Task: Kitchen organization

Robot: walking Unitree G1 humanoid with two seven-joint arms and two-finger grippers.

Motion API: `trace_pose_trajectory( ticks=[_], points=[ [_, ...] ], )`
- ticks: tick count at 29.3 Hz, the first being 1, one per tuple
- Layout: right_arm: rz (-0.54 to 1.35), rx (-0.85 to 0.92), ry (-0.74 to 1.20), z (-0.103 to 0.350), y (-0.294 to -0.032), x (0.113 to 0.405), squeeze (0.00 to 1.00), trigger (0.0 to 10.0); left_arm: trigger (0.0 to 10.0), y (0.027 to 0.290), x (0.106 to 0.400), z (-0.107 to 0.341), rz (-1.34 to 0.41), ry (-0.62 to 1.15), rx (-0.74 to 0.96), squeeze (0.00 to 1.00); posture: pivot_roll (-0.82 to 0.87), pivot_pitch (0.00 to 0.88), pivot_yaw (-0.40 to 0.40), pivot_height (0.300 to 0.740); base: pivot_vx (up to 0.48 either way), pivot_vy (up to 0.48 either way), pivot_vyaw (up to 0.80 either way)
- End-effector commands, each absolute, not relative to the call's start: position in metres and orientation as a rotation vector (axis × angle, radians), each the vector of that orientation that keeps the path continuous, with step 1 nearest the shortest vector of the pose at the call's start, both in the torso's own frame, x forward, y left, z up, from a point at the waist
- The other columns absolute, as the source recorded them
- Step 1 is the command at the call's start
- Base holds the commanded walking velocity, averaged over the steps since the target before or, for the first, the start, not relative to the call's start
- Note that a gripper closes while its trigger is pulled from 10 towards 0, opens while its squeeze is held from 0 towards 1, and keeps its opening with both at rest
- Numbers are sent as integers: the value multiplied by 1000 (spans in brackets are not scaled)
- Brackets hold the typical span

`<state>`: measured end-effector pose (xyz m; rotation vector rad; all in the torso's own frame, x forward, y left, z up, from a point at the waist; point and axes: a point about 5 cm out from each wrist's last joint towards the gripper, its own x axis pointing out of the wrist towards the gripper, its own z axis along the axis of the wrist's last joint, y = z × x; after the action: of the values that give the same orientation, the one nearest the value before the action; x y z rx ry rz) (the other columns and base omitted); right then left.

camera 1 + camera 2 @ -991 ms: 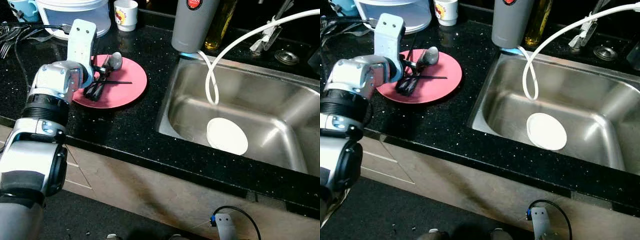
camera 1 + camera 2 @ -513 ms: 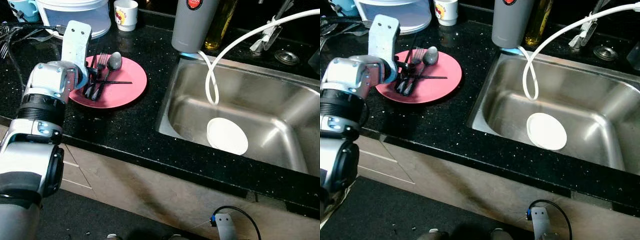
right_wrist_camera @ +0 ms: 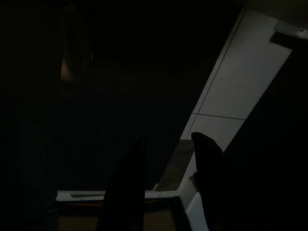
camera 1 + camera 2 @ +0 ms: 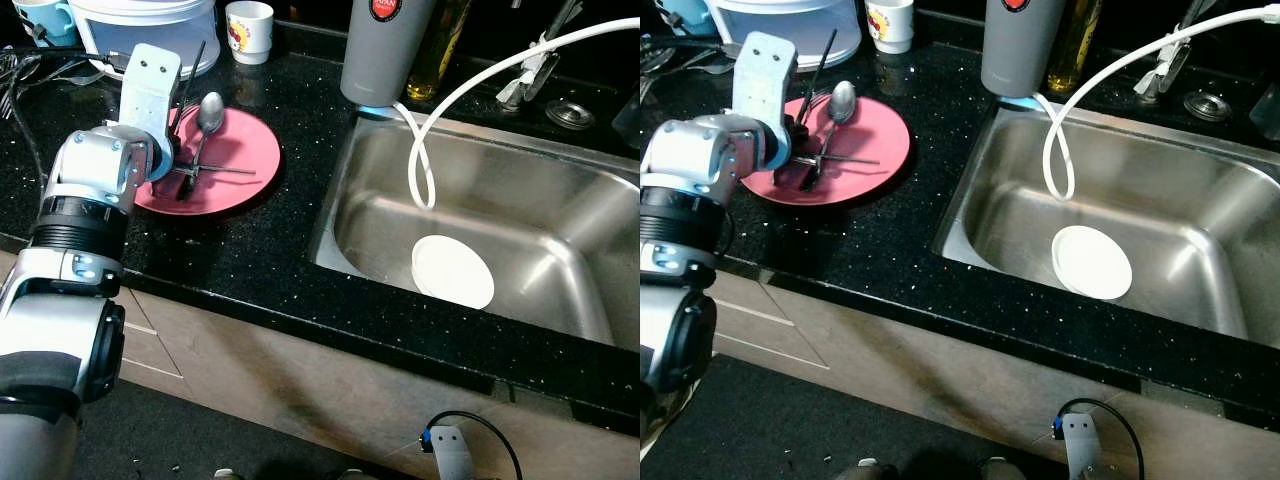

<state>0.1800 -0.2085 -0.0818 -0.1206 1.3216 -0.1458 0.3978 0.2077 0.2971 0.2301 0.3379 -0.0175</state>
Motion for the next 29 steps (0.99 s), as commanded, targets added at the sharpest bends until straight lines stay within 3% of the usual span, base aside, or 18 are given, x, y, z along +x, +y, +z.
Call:
trace_pose_trajectory(
  ticks=[1,7,9,11,13,14,16,22,29],
  points=[
    [-159,-117,1333,-84,-210,175,0,10000,0,216,397,296,17,325,234,0,85,172,-28,740,0,0,0],
    [-155,-119,1332,-84,-210,175,0,10000,0,210,397,327,-7,146,150,0,88,168,-29,740,0,0,0],
    [-152,-122,1331,-84,-210,176,0,10000,0,211,393,359,6,-50,97,0,91,159,-30,740,0,0,0],
    [-151,-123,1331,-84,-210,176,0,10000,0,212,391,369,18,-109,81,0,91,159,-30,740,0,0,0],
    [-150,-124,1331,-84,-210,176,0,10000,431,214,389,378,35,-168,76,0,91,157,-29,740,0,0,0],
    [-148,-125,1330,-84,-210,176,0,10000,1529,216,387,385,49,-214,81,0,92,152,-29,740,0,0,0],
    [-145,-127,1329,-84,-210,175,0,10000,2471,220,385,392,79,-271,98,0,91,147,-29,740,0,0,0],
    [-144,-126,1327,-84,-210,175,0,10000,2157,219,389,384,89,-268,98,0,88,149,-28,740,0,0,0],
    [-142,-126,1331,-84,-210,175,0,10000,3098,213,399,352,56,-146,81,0,86,159,-29,740,0,0,0]
  ],
)
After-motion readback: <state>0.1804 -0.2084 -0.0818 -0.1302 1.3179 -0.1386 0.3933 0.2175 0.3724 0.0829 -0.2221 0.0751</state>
